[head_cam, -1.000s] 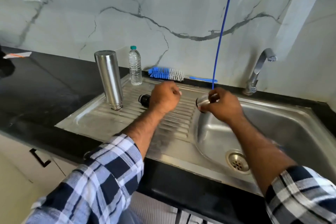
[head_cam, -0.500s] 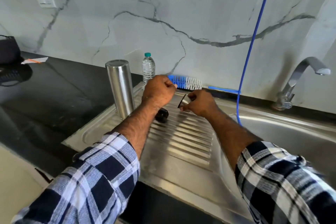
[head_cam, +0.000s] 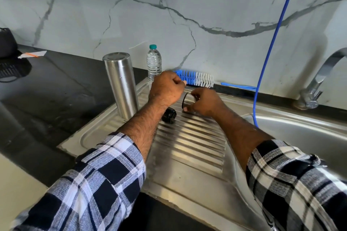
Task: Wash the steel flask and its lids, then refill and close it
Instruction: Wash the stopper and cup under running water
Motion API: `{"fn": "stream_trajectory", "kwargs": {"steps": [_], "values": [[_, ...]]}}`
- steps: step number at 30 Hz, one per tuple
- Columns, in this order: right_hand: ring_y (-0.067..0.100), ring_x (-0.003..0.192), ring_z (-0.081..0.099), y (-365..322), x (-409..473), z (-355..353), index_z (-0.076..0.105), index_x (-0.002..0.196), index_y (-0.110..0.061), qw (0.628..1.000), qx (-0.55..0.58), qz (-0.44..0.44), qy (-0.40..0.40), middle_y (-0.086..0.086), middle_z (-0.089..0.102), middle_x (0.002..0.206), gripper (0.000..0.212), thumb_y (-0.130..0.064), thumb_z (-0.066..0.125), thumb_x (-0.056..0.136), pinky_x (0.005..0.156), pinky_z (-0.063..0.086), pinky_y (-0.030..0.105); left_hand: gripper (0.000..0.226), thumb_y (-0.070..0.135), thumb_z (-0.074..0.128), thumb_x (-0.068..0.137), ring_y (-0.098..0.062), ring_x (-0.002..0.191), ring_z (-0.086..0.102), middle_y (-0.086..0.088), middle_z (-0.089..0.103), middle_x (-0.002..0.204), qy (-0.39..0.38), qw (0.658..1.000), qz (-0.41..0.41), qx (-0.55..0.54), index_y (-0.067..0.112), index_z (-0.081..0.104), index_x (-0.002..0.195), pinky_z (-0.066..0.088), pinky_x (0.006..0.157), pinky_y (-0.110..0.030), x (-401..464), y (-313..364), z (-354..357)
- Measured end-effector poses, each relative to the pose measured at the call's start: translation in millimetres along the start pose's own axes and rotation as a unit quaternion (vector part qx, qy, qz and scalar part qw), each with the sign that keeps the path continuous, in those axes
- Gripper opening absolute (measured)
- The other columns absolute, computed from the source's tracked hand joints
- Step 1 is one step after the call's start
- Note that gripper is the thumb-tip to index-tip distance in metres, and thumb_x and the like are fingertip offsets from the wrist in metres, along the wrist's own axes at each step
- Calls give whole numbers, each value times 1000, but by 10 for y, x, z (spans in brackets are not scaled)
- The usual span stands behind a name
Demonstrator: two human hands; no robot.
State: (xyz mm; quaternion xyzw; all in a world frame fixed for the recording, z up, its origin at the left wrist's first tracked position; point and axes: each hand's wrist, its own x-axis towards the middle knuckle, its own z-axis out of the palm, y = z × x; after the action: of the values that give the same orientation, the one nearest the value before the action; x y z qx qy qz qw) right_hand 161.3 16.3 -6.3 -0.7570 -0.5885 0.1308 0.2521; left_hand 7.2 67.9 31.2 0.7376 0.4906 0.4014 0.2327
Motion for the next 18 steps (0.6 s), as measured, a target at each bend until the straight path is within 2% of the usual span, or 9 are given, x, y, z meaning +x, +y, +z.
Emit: {"fn": "stream_trajectory", "kwargs": {"steps": [3, 5, 8, 15, 18], "values": [[25, 127, 62, -28, -57, -18, 51, 153, -15, 1000, -13, -12, -4, 7, 64, 144, 104, -44, 100, 66, 102, 52, 36, 18, 29, 80, 91, -10, 74, 69, 12, 70, 75, 5, 1000, -6, 0, 25, 70, 76, 64, 79, -40, -15, 33, -21], [26, 129, 61, -57, -98, -80, 46, 157, -16, 1000, -10, -15, -5, 8, 62, 147, 108, -36, 101, 66, 106, 51, 37, 18, 28, 79, 91, -10, 74, 69, 13, 70, 75, 3, 1000, -7, 7, 26, 70, 76, 65, 78, -40, -36, 54, -47], [26, 126, 62, -36, -196, -231, 48, 155, -19, 1000, -18, -10, 12, 7, 65, 142, 101, -30, 100, 68, 98, 49, 32, 17, 27, 79, 91, -9, 75, 70, 13, 71, 76, -3, 1000, -4, 6, 25, 70, 77, 64, 79, -39, -89, 117, -62], [21, 123, 65, 346, -947, -789, 64, 141, -20, 996, -49, 24, 65, 1, 68, 136, 79, -38, 98, 72, 101, 51, 31, 22, 41, 79, 86, -17, 76, 72, 12, 72, 72, -43, 999, 5, -15, 26, 70, 72, 62, 80, -34, -573, 603, 280], [21, 115, 67, 666, -1457, -1074, 69, 132, -21, 993, -61, 57, 80, 1, 70, 128, 65, -42, 94, 76, 93, 51, 28, 24, 43, 78, 87, -18, 78, 70, 11, 71, 73, -78, 996, 30, -14, 27, 68, 72, 56, 75, -28, -946, 937, 586]]}}
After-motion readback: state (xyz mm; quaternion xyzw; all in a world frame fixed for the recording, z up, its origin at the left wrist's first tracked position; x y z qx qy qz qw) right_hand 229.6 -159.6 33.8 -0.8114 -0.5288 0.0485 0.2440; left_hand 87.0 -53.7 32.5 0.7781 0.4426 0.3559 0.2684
